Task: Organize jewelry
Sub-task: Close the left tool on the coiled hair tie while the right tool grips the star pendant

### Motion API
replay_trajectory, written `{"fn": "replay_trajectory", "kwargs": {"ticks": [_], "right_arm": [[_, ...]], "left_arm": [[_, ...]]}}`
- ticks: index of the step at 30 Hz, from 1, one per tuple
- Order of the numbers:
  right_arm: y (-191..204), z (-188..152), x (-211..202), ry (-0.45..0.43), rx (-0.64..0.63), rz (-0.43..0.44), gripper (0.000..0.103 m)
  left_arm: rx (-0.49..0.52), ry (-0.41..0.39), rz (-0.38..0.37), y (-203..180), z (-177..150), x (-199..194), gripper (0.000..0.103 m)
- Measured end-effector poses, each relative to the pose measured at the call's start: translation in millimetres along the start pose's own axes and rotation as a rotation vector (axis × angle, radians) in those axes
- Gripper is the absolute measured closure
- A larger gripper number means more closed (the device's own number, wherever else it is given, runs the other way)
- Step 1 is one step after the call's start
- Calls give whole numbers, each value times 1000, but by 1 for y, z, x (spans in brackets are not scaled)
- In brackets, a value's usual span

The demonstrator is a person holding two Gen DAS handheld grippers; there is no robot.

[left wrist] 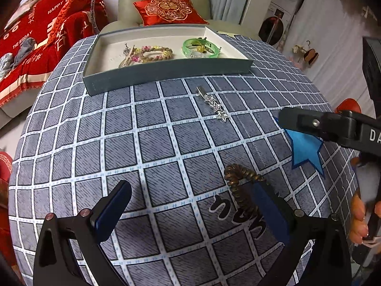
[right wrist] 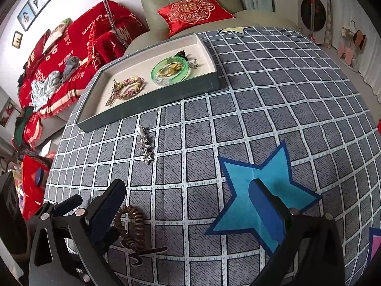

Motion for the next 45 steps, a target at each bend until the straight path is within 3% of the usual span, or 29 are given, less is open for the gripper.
{"fn": "replay_trajectory", "kwargs": {"ticks": [7,11,14,16,18,19,21,27,29,30,32,35,45], "right_arm": [[18,13,21,20,-60,0,0],[32,24,32,17,-104,11,1],[47,30,43,23,-157,9,10],[57,32,51,34,-191,4,16],[63,33,60,47,-214,-7,29],[65,34,62,39,-224,-22,30],[71,36,63,32,-250,-41,34],[83,33,65,13,-340,-103,51],[85,32,63,12,-343,-102,62],[85,32,63,13,-342,-101,74],[85,32,62,16,-335,-94,85],[83,30,61,11,-324,-90,85],[50,22,36,2,-193,-5,86]], "left_arm": [[25,15,40,-10,-3,10,1],[57,10,76,-14,-4,12,9],[71,2,101,-15,-4,12,19],[80,1,106,-17,-4,12,19],[91,-2,117,-18,-6,11,24],[97,-5,115,-19,-6,11,30],[102,-1,113,-21,-5,12,32],[120,-10,97,-24,-4,12,54],[126,-14,87,-24,-4,11,77],[123,-13,79,-23,-4,10,76],[90,-12,27,-17,-3,8,76],[39,-12,-19,-6,-2,6,76],[-13,-33,-49,14,1,-9,76]]}}
Point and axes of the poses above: each gripper's, at about its wrist camera, not at the fingertips, and x roughly the way its jaws point, y to its left, z to its top, the point moved 2 cm from there along x, roughly the way its jaws point, and after that the axes turned 7 degrees about -z, right-handed, at the moved point
